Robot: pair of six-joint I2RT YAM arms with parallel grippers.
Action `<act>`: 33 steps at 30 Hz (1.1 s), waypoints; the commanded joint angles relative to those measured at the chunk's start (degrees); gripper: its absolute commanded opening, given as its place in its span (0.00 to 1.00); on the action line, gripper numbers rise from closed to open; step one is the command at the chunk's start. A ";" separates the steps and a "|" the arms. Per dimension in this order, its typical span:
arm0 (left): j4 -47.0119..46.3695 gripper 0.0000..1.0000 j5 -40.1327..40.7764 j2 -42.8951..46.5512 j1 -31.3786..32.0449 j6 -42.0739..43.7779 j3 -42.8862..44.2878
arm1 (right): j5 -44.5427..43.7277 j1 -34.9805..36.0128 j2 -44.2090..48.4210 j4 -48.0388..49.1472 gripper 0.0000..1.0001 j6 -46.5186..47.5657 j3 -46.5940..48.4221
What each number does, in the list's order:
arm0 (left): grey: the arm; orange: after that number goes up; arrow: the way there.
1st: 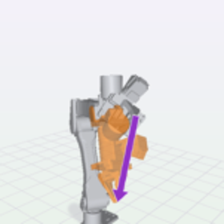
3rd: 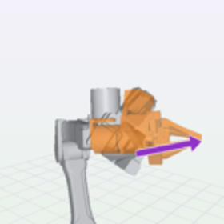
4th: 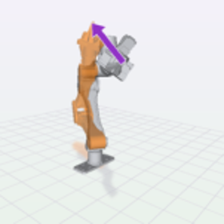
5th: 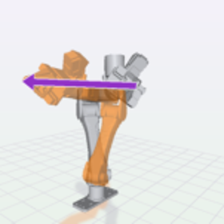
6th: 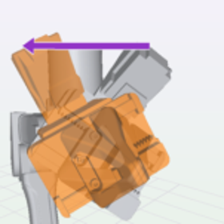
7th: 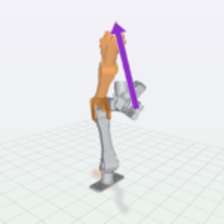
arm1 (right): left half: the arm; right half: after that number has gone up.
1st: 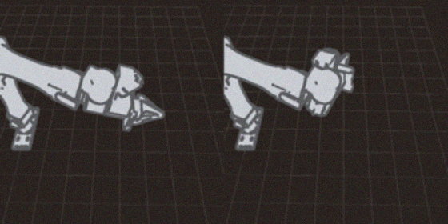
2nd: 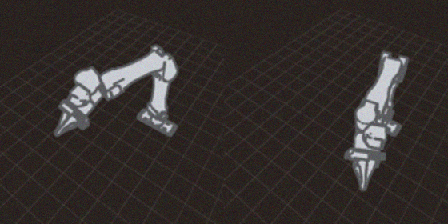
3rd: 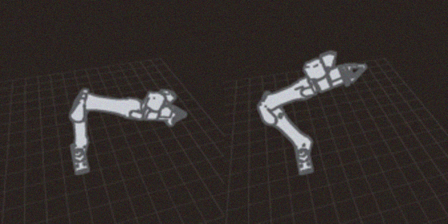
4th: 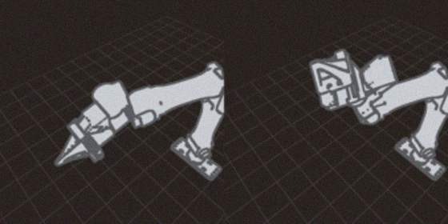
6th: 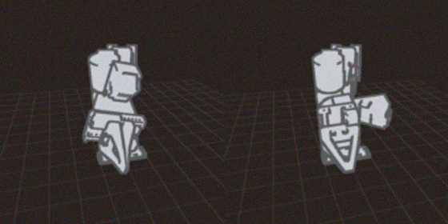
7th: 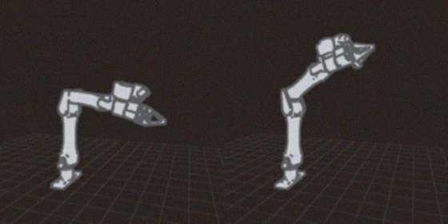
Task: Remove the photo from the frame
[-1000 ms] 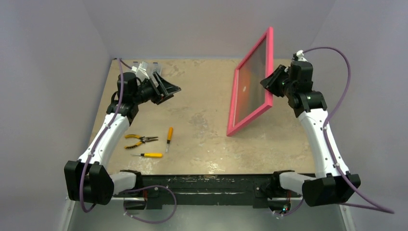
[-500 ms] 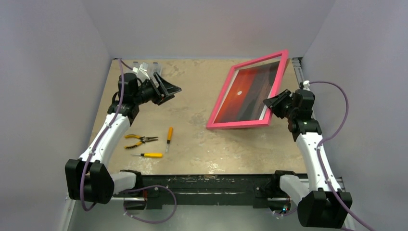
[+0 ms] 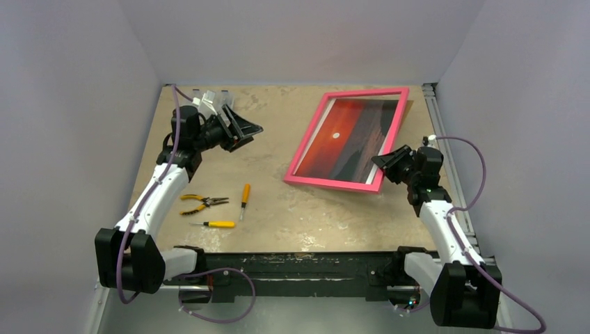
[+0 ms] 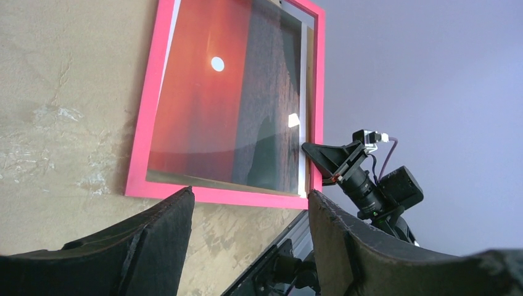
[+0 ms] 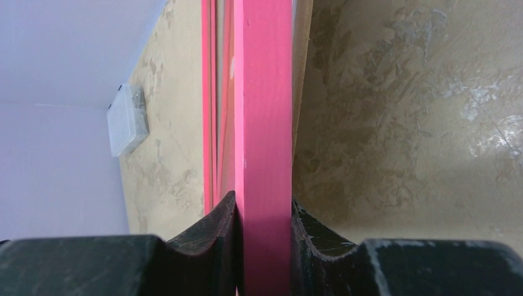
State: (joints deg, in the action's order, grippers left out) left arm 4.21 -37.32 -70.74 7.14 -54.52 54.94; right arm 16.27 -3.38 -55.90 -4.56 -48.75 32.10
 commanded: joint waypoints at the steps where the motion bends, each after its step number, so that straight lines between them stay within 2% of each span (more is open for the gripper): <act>1: -2.67 0.65 -1.10 -0.13 -0.27 -0.58 -0.53 | 3.88 0.61 -2.96 8.49 0.00 3.42 -2.47; 6: -2.71 0.65 -1.30 -0.05 -0.22 -0.78 -0.52 | 4.10 2.70 -7.58 14.80 0.00 1.36 -4.24; 11: -2.98 0.65 -1.39 -0.08 -0.19 -0.96 -0.63 | -2.06 10.32 -13.67 19.44 0.00 -0.64 -3.12; 17: -2.98 0.65 -1.53 -0.29 -0.15 -1.02 -0.63 | -3.38 15.30 -23.68 26.44 0.00 -3.31 0.67; 21: -3.10 0.65 -1.70 -0.38 -0.19 -1.15 -0.71 | -4.87 18.12 -29.09 27.85 0.00 -4.07 3.92; 33: -6.49 0.65 -2.98 -1.09 -0.19 -3.16 -1.61 | -7.05 19.63 -34.55 26.25 0.00 -4.24 4.96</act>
State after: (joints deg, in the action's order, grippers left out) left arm 1.45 -38.92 -71.72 7.14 -56.66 53.74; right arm 12.43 14.87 -88.40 22.22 -55.88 35.03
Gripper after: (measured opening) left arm 0.653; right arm 0.275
